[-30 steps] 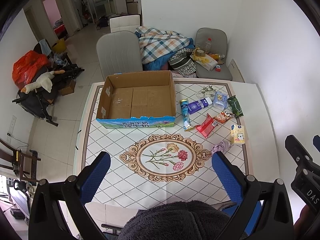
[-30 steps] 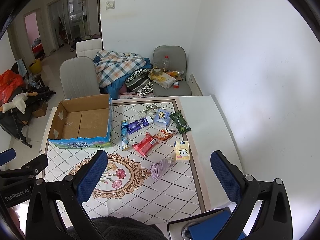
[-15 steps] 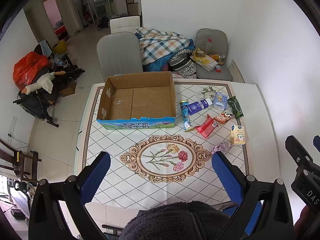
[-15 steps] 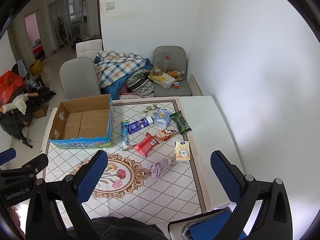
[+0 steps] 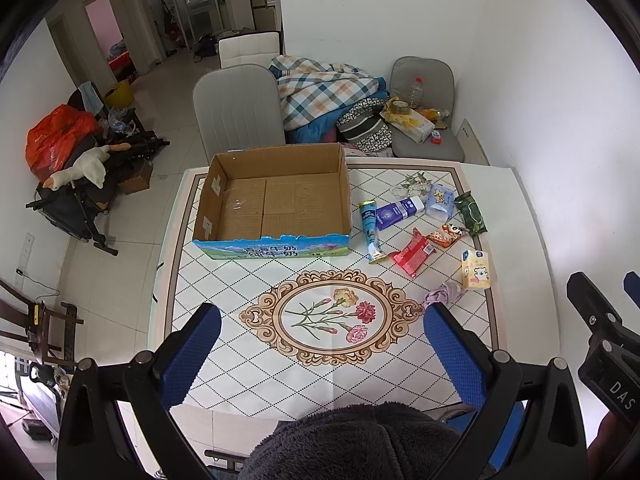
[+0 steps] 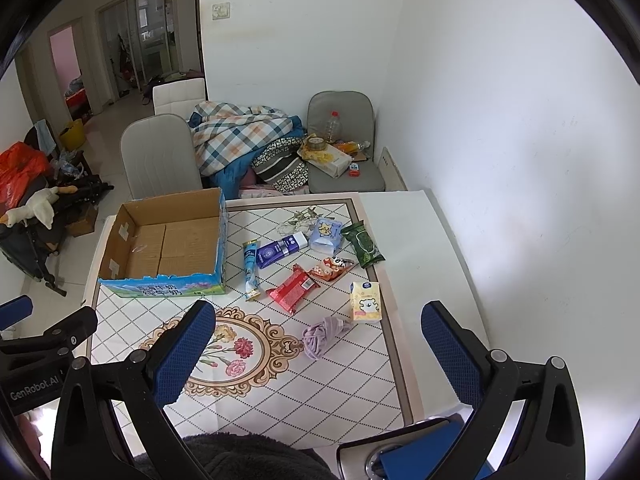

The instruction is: Organize soft objects

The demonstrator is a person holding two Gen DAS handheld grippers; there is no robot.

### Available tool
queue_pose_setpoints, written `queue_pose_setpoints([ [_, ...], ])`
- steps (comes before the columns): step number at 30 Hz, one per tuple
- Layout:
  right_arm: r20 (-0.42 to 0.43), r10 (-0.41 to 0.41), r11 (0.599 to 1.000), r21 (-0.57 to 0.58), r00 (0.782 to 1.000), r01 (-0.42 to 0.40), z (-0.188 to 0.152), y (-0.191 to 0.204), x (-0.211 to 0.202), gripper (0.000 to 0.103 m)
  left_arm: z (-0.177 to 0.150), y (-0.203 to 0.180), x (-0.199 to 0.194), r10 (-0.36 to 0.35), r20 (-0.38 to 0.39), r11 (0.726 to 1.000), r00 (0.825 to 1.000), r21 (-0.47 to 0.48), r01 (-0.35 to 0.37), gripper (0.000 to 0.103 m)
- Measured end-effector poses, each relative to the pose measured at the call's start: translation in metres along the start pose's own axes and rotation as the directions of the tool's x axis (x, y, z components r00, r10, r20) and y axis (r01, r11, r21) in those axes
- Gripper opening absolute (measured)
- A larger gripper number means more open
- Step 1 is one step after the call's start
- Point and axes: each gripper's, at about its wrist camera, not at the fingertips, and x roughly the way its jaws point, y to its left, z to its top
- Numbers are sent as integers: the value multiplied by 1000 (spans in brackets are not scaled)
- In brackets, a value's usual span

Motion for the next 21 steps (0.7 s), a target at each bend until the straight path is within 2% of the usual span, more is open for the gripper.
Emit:
queue_pose_setpoints([
  [4, -29, 13, 1000, 18, 999, -13, -3, -4, 12, 103, 8, 3, 11, -36, -9, 999, 999, -30, 35, 103],
  [8, -92, 53, 996, 81, 994, -46, -5, -18, 44, 103, 27, 11, 60, -138, -111, 985, 984, -121, 124, 103],
  [11, -150, 67, 989, 144, 986, -45, -4, -41, 82, 103, 42, 7, 98, -121, -150, 985, 981, -141, 100, 103],
  [13, -173, 57, 986, 164, 983, -29, -2, -55, 106, 103, 50, -1, 123, -81, -166, 990, 983, -131, 59, 103],
  [19, -265, -18, 982, 176, 964, 67, 3, -100, 195, 103, 74, -41, 196, -33, -243, 998, 969, -53, 21, 103],
  [21, -303, -30, 982, 170, 953, 85, 4, -111, 228, 103, 83, -64, 224, -13, -271, 1000, 962, 3, 14, 103],
])
